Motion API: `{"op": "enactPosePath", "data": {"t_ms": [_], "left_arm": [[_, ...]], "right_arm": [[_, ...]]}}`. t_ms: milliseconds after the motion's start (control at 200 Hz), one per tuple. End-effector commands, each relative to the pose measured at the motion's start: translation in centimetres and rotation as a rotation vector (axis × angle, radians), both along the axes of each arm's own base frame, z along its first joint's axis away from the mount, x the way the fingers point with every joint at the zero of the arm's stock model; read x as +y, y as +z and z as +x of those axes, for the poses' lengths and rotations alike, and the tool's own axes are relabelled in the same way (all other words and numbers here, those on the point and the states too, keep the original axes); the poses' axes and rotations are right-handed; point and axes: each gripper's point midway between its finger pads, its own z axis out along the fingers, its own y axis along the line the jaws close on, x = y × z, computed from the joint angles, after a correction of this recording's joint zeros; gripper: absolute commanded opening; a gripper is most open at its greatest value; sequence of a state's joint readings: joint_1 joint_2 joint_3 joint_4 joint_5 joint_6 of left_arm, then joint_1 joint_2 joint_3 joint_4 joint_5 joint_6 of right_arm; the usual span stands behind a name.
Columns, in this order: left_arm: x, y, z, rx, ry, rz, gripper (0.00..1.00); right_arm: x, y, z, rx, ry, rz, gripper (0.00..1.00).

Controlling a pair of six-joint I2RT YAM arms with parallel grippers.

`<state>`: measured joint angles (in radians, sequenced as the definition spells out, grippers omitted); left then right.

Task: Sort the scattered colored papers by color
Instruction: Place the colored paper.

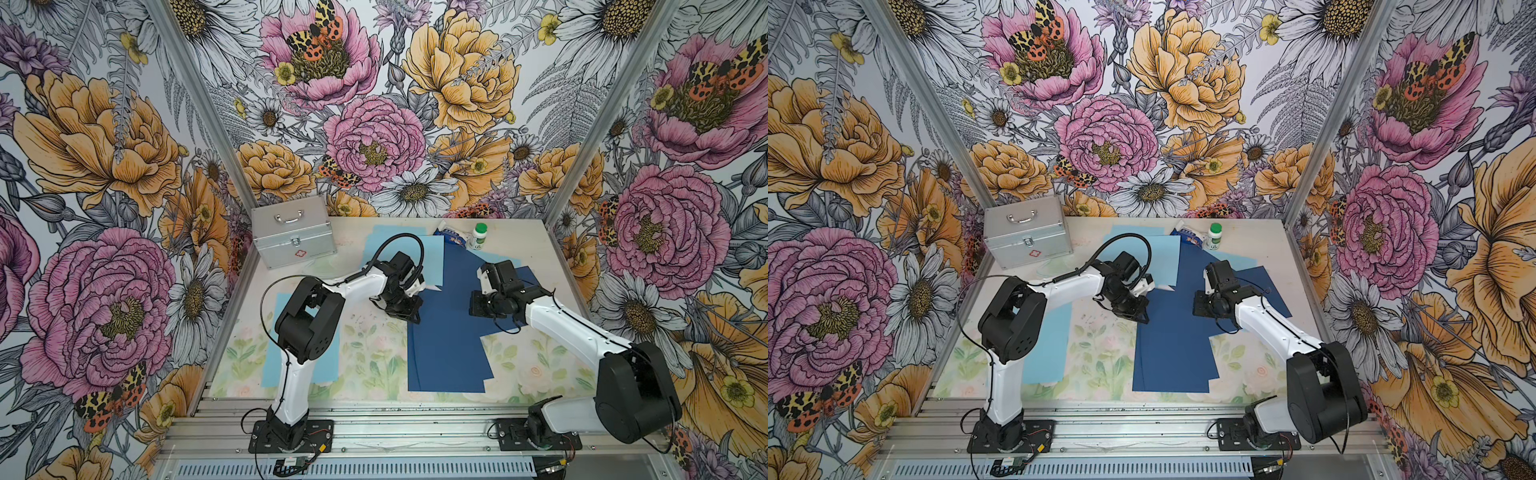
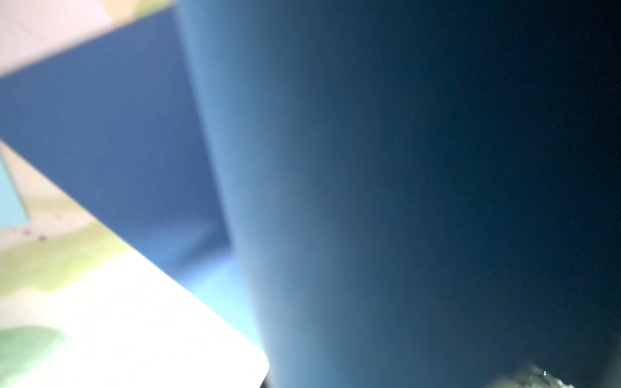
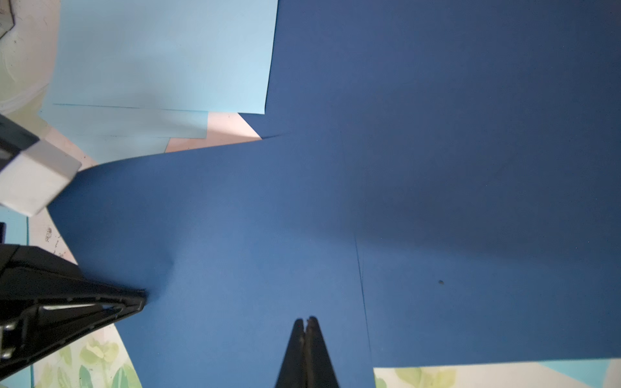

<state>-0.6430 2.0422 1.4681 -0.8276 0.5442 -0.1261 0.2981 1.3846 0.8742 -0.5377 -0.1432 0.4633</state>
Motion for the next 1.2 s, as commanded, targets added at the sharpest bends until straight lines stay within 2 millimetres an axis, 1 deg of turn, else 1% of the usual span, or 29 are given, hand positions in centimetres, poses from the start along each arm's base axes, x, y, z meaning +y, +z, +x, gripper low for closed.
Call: {"op": "enactPosePath", "data": {"t_ms": [0,55,130,290,375,555,721,886,971,1196], "left_arm": [[0.7,-0.4,-0.9,0.003,-0.073,0.029,0.0],[0.5,-0.6,-1.2,-0.002,-0.101,0.041,0.0],[0.4,-1.0,-1.0,-0.014,-0.111,0.064,0.0],[0.4,-1.3,0.4,-0.021,-0.078,0.073,0.0],[0.2,-1.1,0.9,-0.036,-0.078,0.07,0.0],[0.1,-0.6,2.0,-0.045,-0.057,0.052,0.0],[0.1,-0.6,1.8,-0.041,-0.059,0.051,0.0],[0.4,-0.9,1.6,-0.033,-0.057,0.061,0.0],[0.1,-0.7,1.2,-0.029,-0.072,0.047,0.0],[0.1,-0.8,0.3,-0.025,-0.099,0.053,0.0]], "right_arm": [[0.3,-0.3,0.6,-0.011,-0.012,-0.004,0.0],[0.7,-0.8,0.4,0.002,-0.002,-0.006,0.0],[1.1,-1.6,0.0,0.024,0.01,-0.015,0.0],[1.0,-2.7,-0.7,0.045,0.002,-0.033,0.0],[0.9,-3.2,-0.9,0.052,-0.005,-0.04,0.0],[0.7,-5.0,-1.6,0.089,-0.014,-0.062,0.0],[0.4,-6.6,-1.9,0.123,-0.02,-0.092,0.0],[0.6,-7.8,-2.2,0.154,-0.016,-0.102,0.0],[0.9,-7.8,-2.3,0.155,-0.014,-0.099,0.0],[1.1,-6.7,-2.6,0.126,-0.014,-0.086,0.0]]}}
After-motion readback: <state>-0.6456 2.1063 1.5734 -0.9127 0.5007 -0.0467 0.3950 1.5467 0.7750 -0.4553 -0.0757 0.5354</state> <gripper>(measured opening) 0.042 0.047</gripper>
